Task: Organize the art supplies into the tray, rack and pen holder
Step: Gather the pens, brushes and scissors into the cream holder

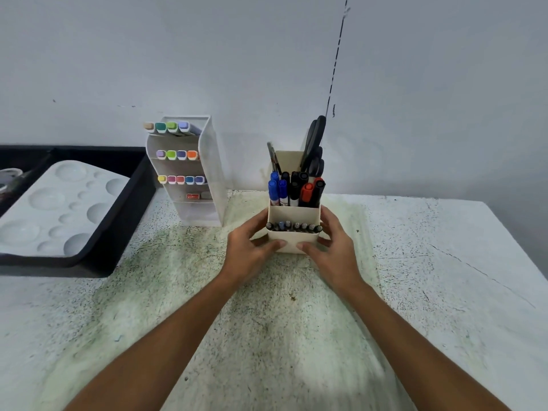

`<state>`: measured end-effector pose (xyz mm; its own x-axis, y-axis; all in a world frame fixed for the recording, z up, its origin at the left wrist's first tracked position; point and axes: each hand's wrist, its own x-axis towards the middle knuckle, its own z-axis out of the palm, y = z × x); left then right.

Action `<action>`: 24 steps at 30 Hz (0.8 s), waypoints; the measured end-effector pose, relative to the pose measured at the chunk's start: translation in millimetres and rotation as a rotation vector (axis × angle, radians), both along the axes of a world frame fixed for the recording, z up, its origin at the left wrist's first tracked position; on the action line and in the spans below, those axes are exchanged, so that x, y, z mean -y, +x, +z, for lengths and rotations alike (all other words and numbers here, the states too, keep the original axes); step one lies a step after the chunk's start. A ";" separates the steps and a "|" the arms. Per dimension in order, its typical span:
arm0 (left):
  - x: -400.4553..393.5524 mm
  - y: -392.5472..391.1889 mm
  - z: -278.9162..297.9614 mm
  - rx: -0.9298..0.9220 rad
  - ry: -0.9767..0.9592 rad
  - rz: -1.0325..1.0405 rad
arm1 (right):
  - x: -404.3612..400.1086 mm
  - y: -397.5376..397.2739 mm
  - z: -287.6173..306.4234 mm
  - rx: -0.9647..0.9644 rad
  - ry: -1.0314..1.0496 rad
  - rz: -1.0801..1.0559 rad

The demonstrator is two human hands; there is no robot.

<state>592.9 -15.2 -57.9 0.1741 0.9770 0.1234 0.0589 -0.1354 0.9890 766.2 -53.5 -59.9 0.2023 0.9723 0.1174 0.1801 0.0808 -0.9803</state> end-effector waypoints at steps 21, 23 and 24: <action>-0.8 -51.4 -14.0 -0.241 0.178 0.654 | -3.3 16.3 -1.3 -0.050 -0.009 0.061; -10.2 -68.5 -8.6 -0.237 0.159 0.755 | -4.4 15.5 -2.9 -0.035 -0.025 0.076; -17.1 -75.0 -5.8 -0.236 0.143 0.764 | -5.1 14.7 -4.1 -0.027 -0.028 0.066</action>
<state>517.9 1.8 -63.7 -0.4977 0.8139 0.2999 0.3915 -0.0977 0.9150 780.9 -48.4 -64.1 0.1404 0.9864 0.0855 0.1484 0.0645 -0.9868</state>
